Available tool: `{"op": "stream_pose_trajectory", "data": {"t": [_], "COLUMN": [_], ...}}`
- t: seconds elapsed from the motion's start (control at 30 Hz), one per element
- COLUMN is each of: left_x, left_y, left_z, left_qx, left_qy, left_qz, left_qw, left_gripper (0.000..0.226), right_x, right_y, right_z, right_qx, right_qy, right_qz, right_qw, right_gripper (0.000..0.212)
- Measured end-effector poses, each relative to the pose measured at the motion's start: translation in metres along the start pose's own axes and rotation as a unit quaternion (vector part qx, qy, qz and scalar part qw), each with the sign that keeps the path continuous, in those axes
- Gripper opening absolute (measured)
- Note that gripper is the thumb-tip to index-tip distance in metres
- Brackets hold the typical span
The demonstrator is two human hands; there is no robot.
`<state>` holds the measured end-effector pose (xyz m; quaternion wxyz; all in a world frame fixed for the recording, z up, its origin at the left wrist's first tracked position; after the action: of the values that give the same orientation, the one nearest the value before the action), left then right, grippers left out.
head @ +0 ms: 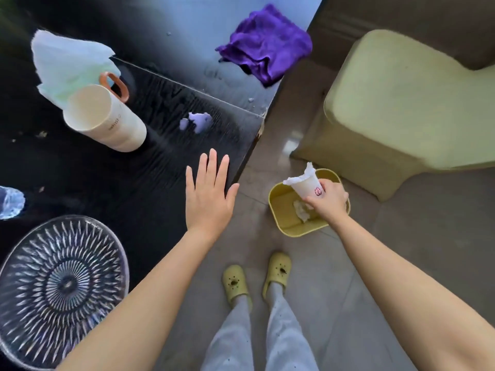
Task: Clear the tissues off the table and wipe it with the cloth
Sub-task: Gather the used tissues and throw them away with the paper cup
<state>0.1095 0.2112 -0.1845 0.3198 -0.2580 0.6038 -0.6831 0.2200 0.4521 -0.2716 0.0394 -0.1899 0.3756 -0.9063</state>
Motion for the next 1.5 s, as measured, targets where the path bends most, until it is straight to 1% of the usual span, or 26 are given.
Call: {"op": "stream_pose_trajectory", "data": {"t": [0.1, 0.23, 0.4, 0.57, 0.7, 0.77, 0.97, 1.03, 1.13, 1.23, 1.3, 1.4, 1.5], "left_x": [0.002, 0.003, 0.002, 0.003, 0.001, 0.0, -0.001, -0.001, -0.001, 0.002, 0.006, 0.012, 0.021], "left_y": [0.005, 0.007, 0.006, 0.008, 0.006, 0.005, 0.006, 0.005, 0.002, -0.002, -0.01, -0.026, -0.044], "left_z": [0.0, -0.001, -0.001, 0.001, 0.0, 0.0, 0.001, 0.001, 0.0, 0.001, 0.0, -0.004, 0.001], "left_qx": [-0.011, -0.024, -0.04, -0.044, -0.045, -0.047, -0.049, -0.036, 0.001, 0.054, 0.084, 0.118, 0.145], "left_qy": [-0.003, -0.006, -0.005, -0.004, -0.007, -0.009, -0.009, -0.009, -0.009, 0.005, 0.016, 0.024, 0.007], "left_qz": [0.001, 0.006, 0.014, 0.007, 0.016, 0.019, 0.02, 0.017, 0.032, 0.042, 0.08, 0.149, 0.255], "left_qw": [1.0, 1.0, 0.999, 0.999, 0.999, 0.999, 0.999, 0.999, 0.999, 0.998, 0.993, 0.982, 0.956], "left_gripper": [0.062, 0.063, 0.063, 0.063, 0.063, 0.063, 0.062, 0.063, 0.066, 0.074, 0.075, 0.072, 0.063], "right_x": [-0.018, -0.029, -0.039, -0.041, -0.036, -0.033, -0.009, 0.005, 0.033, 0.063, 0.08, 0.1, 0.129], "right_y": [0.035, 0.075, 0.115, 0.133, 0.128, 0.123, 0.097, 0.083, 0.056, 0.027, 0.012, -0.004, -0.02], "right_z": [-0.021, -0.044, -0.065, -0.08, -0.086, -0.088, -0.077, -0.067, -0.045, -0.017, 0.005, 0.036, 0.066], "right_qx": [-0.003, -0.018, -0.003, 0.027, 0.059, 0.075, 0.122, 0.151, 0.188, 0.198, 0.191, 0.191, 0.179], "right_qy": [0.059, 0.095, 0.114, 0.123, 0.079, 0.067, 0.014, -0.003, -0.033, -0.064, -0.093, -0.138, -0.2], "right_qz": [0.023, 0.046, 0.117, 0.146, 0.214, 0.232, 0.282, 0.291, 0.311, 0.285, 0.265, 0.241, 0.234], "right_qw": [0.998, 0.994, 0.987, 0.981, 0.972, 0.968, 0.952, 0.945, 0.931, 0.936, 0.94, 0.942, 0.934], "right_gripper": [0.057, 0.06, 0.063, 0.055, 0.052, 0.051, 0.066, 0.067, 0.059, 0.055, 0.053, 0.05, 0.042]}}
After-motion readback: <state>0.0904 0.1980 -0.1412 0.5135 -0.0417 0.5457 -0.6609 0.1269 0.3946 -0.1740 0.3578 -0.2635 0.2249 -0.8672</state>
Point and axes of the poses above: each hand's wrist, its own z-axis away from the middle knuckle, its own y-axis out of the palm, x = y × z, the point moved 3 cm from there along -z, towards the middle knuckle, and after that the axes turned 12 degrees about y, right-handed, at the moved point
